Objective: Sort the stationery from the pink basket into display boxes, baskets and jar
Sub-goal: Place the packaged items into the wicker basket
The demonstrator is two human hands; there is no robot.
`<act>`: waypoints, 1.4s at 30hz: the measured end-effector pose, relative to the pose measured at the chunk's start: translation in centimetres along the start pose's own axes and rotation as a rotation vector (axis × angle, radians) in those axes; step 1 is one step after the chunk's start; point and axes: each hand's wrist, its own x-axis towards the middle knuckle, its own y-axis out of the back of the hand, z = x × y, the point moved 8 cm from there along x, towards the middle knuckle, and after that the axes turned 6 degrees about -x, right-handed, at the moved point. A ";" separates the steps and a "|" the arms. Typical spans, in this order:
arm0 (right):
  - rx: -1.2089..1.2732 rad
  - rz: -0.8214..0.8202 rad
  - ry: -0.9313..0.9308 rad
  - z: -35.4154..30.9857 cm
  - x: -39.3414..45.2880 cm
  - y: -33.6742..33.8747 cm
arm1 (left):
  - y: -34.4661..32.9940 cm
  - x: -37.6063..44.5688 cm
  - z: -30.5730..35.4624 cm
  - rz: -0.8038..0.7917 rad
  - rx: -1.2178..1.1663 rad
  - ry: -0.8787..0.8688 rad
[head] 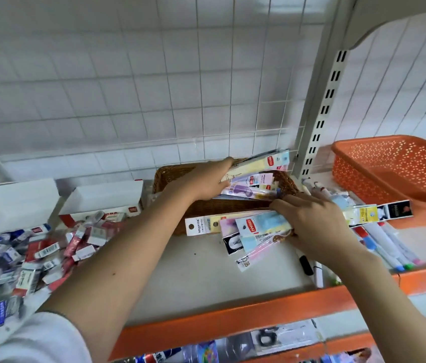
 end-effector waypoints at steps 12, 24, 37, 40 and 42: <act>0.027 -0.093 0.012 -0.1 0.3 -2.4 | -4.0 -0.9 -4.4 -0.327 0.124 0.278; 0.037 -0.044 0.042 -0.2 1.3 -1.6 | -1.5 -2.3 -6.3 -0.186 0.171 0.266; 0.040 -0.076 0.031 -0.6 1.3 -2.1 | 2.8 -2.7 -4.2 0.144 0.032 0.085; 0.037 -0.087 0.031 -0.7 1.3 -2.1 | 1.3 -1.6 -2.8 0.078 -0.042 0.035; 0.042 -0.094 0.032 -0.8 1.3 -2.0 | 0.0 -1.1 -2.5 -0.011 -0.009 0.039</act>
